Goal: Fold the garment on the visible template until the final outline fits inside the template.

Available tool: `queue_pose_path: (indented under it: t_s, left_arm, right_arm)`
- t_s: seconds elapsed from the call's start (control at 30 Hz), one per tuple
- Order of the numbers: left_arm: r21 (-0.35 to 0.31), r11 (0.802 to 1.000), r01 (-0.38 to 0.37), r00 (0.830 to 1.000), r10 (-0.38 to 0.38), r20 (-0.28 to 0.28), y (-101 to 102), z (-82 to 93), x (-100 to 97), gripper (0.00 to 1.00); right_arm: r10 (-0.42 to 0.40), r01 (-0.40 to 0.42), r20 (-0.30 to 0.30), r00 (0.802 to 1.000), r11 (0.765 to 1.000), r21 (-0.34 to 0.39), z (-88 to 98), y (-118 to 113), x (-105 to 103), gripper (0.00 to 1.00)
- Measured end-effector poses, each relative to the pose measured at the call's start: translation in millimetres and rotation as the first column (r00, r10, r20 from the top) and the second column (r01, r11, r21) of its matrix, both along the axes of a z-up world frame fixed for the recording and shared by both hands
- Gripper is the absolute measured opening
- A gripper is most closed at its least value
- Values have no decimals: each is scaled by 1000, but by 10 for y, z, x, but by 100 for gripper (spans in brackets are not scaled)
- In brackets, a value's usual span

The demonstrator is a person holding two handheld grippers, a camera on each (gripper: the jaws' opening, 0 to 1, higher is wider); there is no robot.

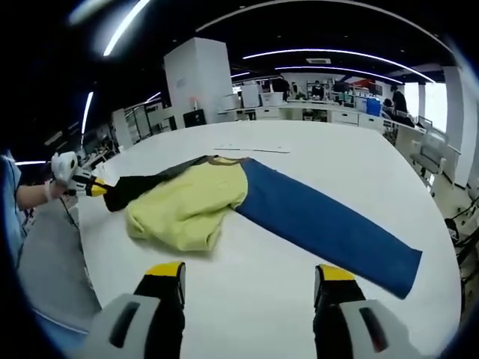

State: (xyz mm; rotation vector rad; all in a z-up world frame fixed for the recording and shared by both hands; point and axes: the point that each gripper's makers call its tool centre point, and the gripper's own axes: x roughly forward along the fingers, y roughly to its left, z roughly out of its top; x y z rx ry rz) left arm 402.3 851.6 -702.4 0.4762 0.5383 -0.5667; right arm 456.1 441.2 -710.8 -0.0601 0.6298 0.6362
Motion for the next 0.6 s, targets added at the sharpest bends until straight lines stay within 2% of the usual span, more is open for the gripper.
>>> queue_pose_path:
  t_s: [0.1,0.17,0.37,0.43,0.5,0.6]
  left_arm:
    - [-6,1000,-19,1000,19,-2,42,-22,-4,0]
    - [-41,997,-60,998,59,-16,83,-27,8,0]
    - [-97,984,-148,989,149,-4,269,63,92,0]
    - [-130,974,-188,982,189,-1,388,106,143,0]
    - [-184,954,-236,971,240,-6,527,153,192,0]
    - [-255,914,-316,947,321,-22,791,205,245,0]
  right_arm:
    - [6,-6,-2,1000,1000,-5,-12,17,-2,69]
    - [7,-7,-5,1000,1000,-4,-17,23,-6,69]
    - [7,-7,-2,1000,1000,0,-5,29,-7,69]
    - [4,-4,1,1000,1000,-3,2,17,-1,69]
    - [0,0,4,1000,1000,-1,13,6,4,70]
    - [-5,5,5,1000,1000,2,20,-13,12,70]
